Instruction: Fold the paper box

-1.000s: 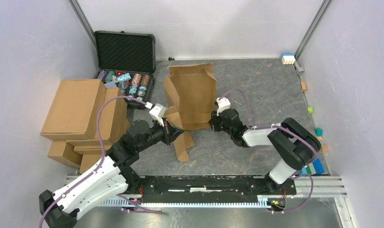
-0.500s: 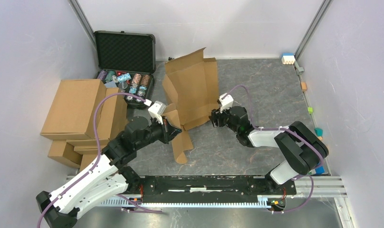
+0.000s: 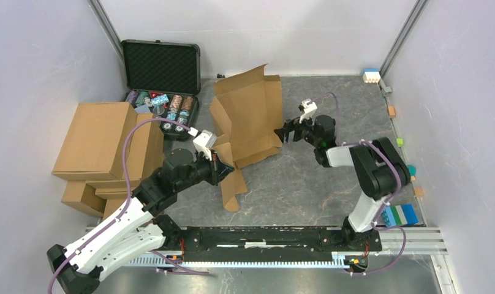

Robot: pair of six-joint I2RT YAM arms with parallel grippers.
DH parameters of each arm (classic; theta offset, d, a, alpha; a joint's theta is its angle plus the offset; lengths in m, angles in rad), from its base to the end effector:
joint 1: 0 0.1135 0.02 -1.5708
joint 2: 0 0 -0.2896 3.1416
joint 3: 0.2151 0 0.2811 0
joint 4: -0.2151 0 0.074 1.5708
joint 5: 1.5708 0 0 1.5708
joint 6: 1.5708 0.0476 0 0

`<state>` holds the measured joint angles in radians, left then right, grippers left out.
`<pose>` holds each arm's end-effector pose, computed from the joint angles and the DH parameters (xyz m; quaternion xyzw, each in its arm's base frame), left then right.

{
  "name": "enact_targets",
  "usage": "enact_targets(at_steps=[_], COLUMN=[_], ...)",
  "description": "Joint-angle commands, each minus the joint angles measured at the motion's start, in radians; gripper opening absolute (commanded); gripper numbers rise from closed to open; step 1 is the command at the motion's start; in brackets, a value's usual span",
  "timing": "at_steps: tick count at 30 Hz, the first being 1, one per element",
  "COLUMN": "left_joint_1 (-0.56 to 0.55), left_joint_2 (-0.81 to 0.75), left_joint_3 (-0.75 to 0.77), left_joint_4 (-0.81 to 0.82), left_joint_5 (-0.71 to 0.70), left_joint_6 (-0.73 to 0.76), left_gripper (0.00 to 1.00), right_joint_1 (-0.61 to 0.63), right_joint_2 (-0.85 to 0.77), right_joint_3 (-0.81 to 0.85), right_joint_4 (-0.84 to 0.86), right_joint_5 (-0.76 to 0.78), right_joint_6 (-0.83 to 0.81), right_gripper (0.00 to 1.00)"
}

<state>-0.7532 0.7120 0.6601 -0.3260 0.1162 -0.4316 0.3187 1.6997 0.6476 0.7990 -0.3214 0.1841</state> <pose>0.1354 -0.1346 0.3036 0.1644 0.8101 -0.3530 0.4384 0.3380 0.1273 0.1621 -0.1502 0.7722 0.2729 0.5539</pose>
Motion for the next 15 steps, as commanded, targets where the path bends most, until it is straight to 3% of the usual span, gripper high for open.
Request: enact_targets(at_steps=[1, 5, 6, 8, 9, 12, 13, 15], left_joint_1=[-0.003, -0.002, -0.003, -0.003, -0.003, -0.003, -0.003, -0.003], left_joint_2=[0.025, 0.023, 0.021, 0.013, 0.011, 0.012, 0.016, 0.023], left_joint_3=[0.007, 0.012, 0.013, 0.012, 0.01, 0.007, 0.008, 0.004], left_joint_4=[-0.088, -0.094, -0.096, -0.096, -0.094, -0.083, -0.078, -0.069], left_joint_5=[0.057, 0.066, 0.069, 0.079, 0.085, 0.114, 0.125, 0.148], left_joint_6=[0.014, 0.026, 0.029, 0.04, 0.044, 0.061, 0.065, 0.071], left_gripper=[0.02, 0.02, 0.02, 0.02, 0.02, 0.02, 0.02, 0.02], right_joint_1=[-0.015, -0.005, -0.004, 0.008, 0.019, 0.06, 0.076, 0.101], right_joint_2=[0.192, 0.317, 0.326, 0.302, 0.266, 0.153, 0.117, 0.033], right_joint_3=[0.168, 0.318, 0.324, 0.286, 0.242, 0.109, 0.069, -0.021], right_joint_4=[0.169, 0.09, 0.097, 0.13, 0.141, 0.136, 0.132, 0.12], right_joint_5=[-0.295, -0.305, -0.323, -0.344, -0.317, -0.214, -0.164, -0.057], right_joint_6=[0.033, 0.021, 0.031, 0.035, 0.02, -0.029, -0.034, -0.028], right_gripper=[0.98, 0.98, 0.91, 0.66, 0.48, 0.08, 0.0, 0.0])
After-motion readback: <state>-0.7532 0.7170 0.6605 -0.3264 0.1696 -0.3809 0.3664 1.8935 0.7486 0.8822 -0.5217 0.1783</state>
